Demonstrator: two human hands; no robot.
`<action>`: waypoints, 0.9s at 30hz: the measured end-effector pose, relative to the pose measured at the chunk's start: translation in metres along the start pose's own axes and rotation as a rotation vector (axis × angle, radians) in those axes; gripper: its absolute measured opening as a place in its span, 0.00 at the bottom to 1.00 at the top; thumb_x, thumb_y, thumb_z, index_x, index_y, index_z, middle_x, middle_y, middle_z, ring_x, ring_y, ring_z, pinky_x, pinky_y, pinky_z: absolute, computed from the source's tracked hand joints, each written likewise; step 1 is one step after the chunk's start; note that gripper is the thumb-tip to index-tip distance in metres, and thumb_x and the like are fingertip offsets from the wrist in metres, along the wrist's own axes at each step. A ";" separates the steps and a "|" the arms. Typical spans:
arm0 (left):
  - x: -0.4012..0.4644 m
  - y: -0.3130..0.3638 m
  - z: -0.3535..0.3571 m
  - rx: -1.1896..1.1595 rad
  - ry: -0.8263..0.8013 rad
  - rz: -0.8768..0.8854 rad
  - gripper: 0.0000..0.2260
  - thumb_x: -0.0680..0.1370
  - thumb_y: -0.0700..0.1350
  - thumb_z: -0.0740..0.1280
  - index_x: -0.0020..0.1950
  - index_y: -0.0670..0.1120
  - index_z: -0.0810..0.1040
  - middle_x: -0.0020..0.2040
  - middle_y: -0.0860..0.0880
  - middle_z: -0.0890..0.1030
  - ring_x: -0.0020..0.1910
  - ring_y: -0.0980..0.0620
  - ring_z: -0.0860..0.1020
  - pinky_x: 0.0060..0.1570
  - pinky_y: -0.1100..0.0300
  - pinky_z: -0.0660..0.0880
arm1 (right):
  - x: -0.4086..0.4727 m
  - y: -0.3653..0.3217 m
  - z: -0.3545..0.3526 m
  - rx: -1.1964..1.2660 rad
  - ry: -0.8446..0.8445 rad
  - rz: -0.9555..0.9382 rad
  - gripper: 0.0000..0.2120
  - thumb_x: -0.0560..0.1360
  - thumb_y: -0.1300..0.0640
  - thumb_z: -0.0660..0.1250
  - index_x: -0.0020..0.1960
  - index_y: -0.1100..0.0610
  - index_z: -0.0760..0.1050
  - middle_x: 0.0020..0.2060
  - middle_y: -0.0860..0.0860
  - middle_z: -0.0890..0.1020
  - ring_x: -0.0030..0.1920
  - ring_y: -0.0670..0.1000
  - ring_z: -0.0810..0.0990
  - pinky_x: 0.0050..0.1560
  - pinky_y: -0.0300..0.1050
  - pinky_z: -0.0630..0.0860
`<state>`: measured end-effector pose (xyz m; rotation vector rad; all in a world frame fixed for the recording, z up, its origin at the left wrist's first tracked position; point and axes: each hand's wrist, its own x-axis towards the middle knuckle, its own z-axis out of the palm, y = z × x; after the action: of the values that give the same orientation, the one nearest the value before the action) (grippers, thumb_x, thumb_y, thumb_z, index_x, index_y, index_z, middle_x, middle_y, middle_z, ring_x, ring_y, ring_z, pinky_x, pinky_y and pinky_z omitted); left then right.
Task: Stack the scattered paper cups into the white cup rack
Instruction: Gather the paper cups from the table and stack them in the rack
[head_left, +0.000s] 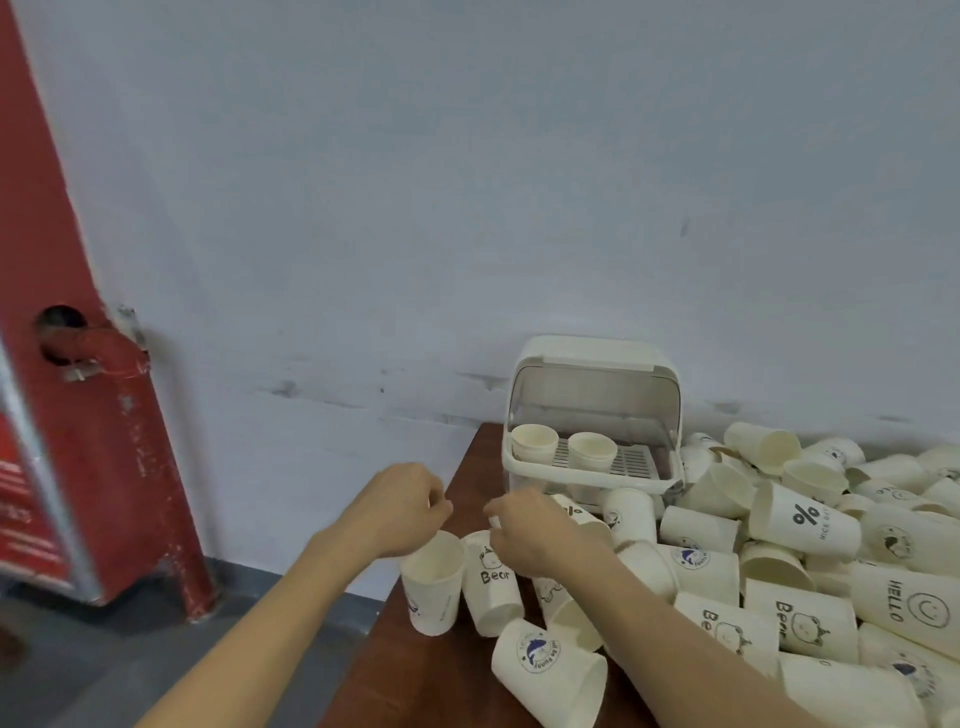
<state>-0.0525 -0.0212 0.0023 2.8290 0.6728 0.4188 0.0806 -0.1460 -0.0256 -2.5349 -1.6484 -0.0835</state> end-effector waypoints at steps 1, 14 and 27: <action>-0.009 0.003 -0.006 -0.001 -0.049 0.010 0.14 0.77 0.53 0.63 0.41 0.45 0.81 0.38 0.52 0.77 0.39 0.54 0.75 0.39 0.62 0.69 | 0.002 -0.002 0.003 -0.004 -0.021 0.008 0.11 0.75 0.59 0.58 0.53 0.59 0.76 0.51 0.58 0.80 0.53 0.59 0.77 0.45 0.48 0.71; -0.023 0.006 0.010 0.319 -0.082 0.117 0.06 0.77 0.47 0.64 0.48 0.50 0.80 0.47 0.51 0.70 0.53 0.50 0.70 0.58 0.56 0.63 | 0.012 -0.010 0.013 0.072 -0.110 0.054 0.15 0.76 0.57 0.58 0.59 0.58 0.75 0.55 0.57 0.80 0.56 0.59 0.77 0.56 0.52 0.74; 0.001 0.018 0.018 0.372 0.323 0.030 0.03 0.75 0.41 0.65 0.46 0.48 0.77 0.45 0.49 0.73 0.47 0.47 0.72 0.51 0.55 0.63 | 0.025 -0.001 -0.012 0.348 0.158 0.075 0.10 0.76 0.58 0.60 0.50 0.56 0.80 0.46 0.53 0.83 0.46 0.54 0.80 0.47 0.50 0.78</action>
<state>-0.0387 -0.0390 -0.0094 3.1544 0.8462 0.8510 0.0905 -0.1242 -0.0111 -2.2618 -1.3716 0.0092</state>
